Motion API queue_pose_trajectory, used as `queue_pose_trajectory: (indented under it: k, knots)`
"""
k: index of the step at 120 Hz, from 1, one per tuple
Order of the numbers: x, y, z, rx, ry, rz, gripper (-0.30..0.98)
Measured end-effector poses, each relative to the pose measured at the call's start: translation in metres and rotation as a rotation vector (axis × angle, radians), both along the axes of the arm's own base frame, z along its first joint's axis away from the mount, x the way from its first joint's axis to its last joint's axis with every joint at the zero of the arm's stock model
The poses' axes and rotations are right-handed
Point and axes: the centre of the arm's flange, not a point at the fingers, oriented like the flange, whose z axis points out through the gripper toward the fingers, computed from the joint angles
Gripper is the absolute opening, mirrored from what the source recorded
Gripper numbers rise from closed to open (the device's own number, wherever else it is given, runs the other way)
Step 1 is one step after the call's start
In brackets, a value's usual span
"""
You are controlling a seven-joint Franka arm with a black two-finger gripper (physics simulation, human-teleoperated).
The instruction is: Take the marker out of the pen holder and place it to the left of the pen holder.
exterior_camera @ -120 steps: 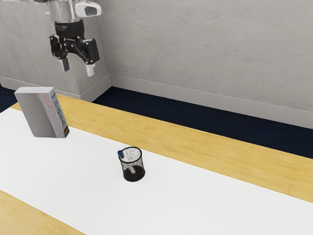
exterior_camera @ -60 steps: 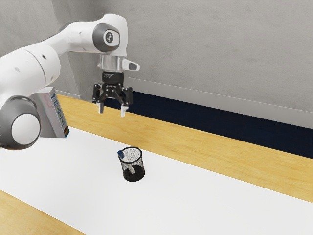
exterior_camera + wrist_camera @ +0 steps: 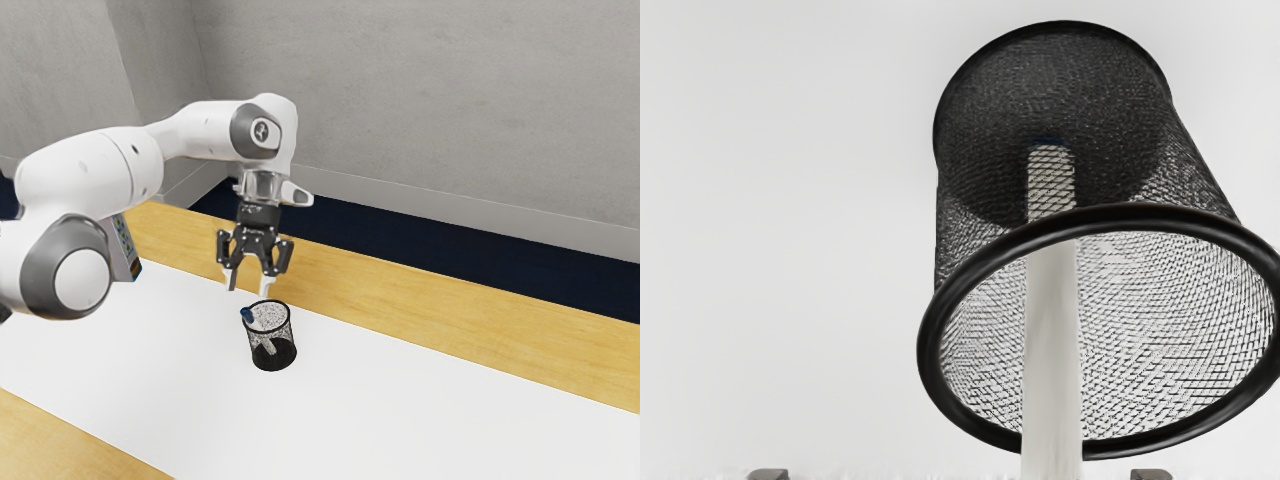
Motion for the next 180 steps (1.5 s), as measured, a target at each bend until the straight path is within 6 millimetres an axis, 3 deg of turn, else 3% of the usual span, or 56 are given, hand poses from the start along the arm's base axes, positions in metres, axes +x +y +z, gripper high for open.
queue_pose_trajectory:
  k: [25, 71, 130, 163, 180]
  knots:
    - [-0.013, -0.013, -0.022, 0.005, 0.087, 0.002, 0.32]
    - [-0.025, -0.024, -0.022, -0.004, 0.174, 0.019, 0.13]
    - [-0.027, -0.035, -0.039, -0.011, 0.215, 0.035, 0.04]
    - [-0.026, -0.033, -0.037, -0.003, 0.21, 0.044, 0.0]
    - [-0.026, -0.038, -0.025, 0.002, 0.193, 0.037, -0.01]
